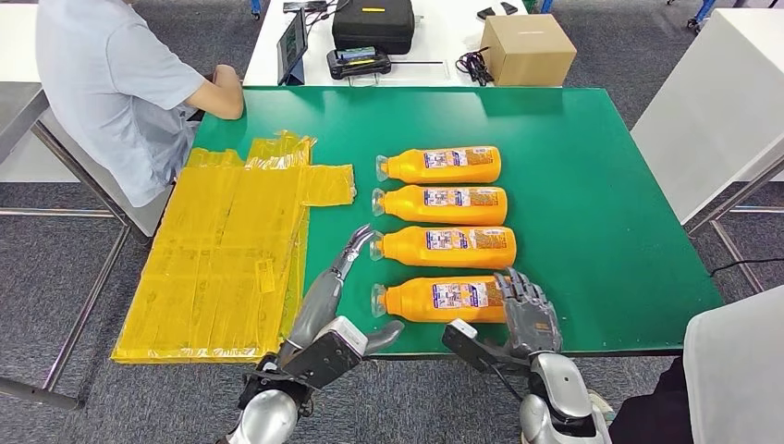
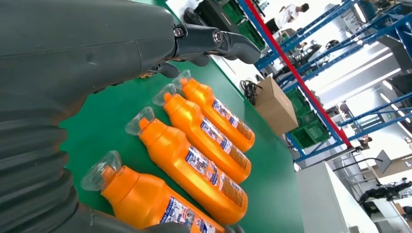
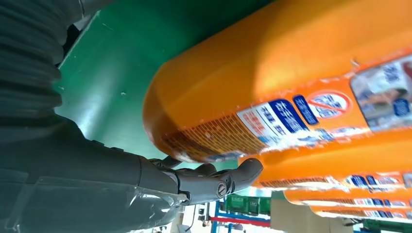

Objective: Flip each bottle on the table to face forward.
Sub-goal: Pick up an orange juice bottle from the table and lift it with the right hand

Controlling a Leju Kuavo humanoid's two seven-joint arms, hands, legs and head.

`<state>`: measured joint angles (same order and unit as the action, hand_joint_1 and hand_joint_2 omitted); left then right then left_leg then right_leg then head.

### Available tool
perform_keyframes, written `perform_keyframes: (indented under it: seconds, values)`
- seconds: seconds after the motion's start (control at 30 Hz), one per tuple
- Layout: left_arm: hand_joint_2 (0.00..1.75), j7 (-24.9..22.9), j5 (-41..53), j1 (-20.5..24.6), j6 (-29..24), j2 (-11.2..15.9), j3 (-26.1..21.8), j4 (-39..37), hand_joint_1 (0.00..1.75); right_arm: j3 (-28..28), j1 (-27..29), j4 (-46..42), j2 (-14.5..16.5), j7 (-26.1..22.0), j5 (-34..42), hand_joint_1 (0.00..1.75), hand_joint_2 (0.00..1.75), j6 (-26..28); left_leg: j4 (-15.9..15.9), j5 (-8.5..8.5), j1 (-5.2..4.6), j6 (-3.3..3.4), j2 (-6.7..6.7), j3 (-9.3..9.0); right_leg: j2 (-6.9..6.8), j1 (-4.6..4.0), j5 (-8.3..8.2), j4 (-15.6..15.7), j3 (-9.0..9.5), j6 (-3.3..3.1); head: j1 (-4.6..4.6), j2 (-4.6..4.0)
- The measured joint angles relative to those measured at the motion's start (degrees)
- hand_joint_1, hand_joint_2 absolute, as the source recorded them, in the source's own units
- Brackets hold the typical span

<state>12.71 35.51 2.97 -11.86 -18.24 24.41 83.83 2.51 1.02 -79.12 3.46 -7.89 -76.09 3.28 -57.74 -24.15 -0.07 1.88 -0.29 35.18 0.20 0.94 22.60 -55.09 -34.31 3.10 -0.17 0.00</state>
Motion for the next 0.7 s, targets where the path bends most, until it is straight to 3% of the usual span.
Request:
perform_keyframes:
  seconds: [0.7]
  values:
    - [1.75,0.2,-2.0,1.8,0.2,0.0,1.7,-2.0,0.0,2.5,-3.4,2.8,-0.2,1.4,-5.3,0.0,1.75,2.4,0.0,0.01,0.0,0.0,0.0,0.0,0.0,0.0,-0.01,0.0,0.01,0.01,0.01,0.0]
